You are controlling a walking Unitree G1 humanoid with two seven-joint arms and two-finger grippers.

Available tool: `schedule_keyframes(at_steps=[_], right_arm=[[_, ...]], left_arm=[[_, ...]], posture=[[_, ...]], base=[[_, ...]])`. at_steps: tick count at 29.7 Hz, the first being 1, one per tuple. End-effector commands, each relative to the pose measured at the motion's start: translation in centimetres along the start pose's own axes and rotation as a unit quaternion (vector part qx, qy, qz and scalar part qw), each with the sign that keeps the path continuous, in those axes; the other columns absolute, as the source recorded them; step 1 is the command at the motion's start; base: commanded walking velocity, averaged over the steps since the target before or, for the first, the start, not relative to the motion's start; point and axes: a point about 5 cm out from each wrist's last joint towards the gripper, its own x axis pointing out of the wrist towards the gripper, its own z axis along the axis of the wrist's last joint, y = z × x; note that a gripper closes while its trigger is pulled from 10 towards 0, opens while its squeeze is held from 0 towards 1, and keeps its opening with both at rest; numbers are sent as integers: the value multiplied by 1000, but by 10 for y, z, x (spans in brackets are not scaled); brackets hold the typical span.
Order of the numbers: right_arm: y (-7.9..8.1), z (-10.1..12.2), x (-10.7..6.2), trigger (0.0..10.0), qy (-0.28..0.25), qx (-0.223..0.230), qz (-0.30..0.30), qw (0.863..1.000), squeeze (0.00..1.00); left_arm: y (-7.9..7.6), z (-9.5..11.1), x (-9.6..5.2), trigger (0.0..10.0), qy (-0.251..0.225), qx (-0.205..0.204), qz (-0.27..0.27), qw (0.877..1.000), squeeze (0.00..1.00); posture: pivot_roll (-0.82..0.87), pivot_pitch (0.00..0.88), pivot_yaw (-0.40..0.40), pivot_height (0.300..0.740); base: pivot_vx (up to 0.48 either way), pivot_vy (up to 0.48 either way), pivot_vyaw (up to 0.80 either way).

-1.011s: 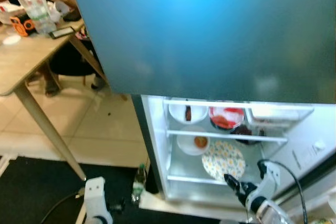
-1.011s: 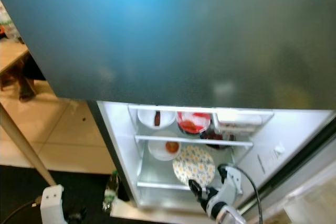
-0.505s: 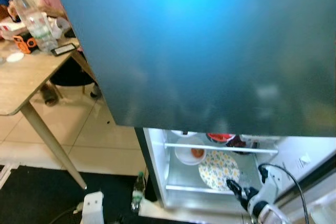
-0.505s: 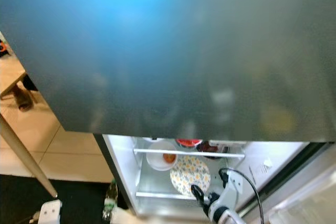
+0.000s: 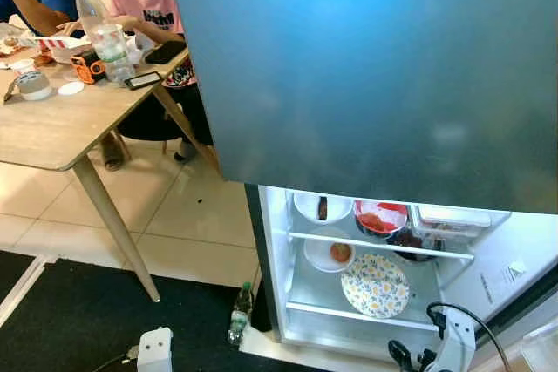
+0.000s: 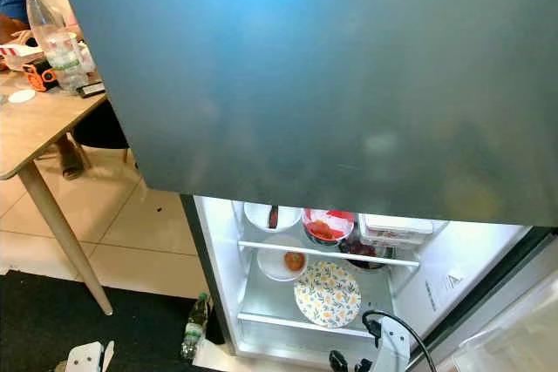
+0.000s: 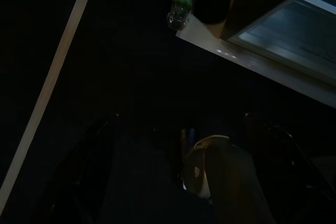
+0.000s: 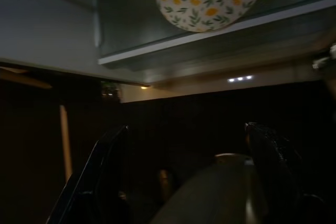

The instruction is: Restocking fridge

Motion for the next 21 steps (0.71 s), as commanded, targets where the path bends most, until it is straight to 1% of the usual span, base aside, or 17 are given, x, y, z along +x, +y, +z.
schedule_keyframes(at_steps=[1,10,21], right_arm=[[-3,1,-1,10000,2,-12,-7,1000,0],[3,6,1,10000,-1,-19,4,1000,0],[6,2,2,10000,9,-34,10,999,0]], left_arm=[[-2,-3,0,10000,9,-1,1,1000,0],[-4,-3,1,10000,11,-4,1,1000,0],[-7,-5,1,10000,13,-1,-3,1000,0]], posture=[[-12,0,30,740],[-14,0,27,740],[-14,0,27,740]], base=[[0,0,-681],[0,0,-683],[0,0,-681]])
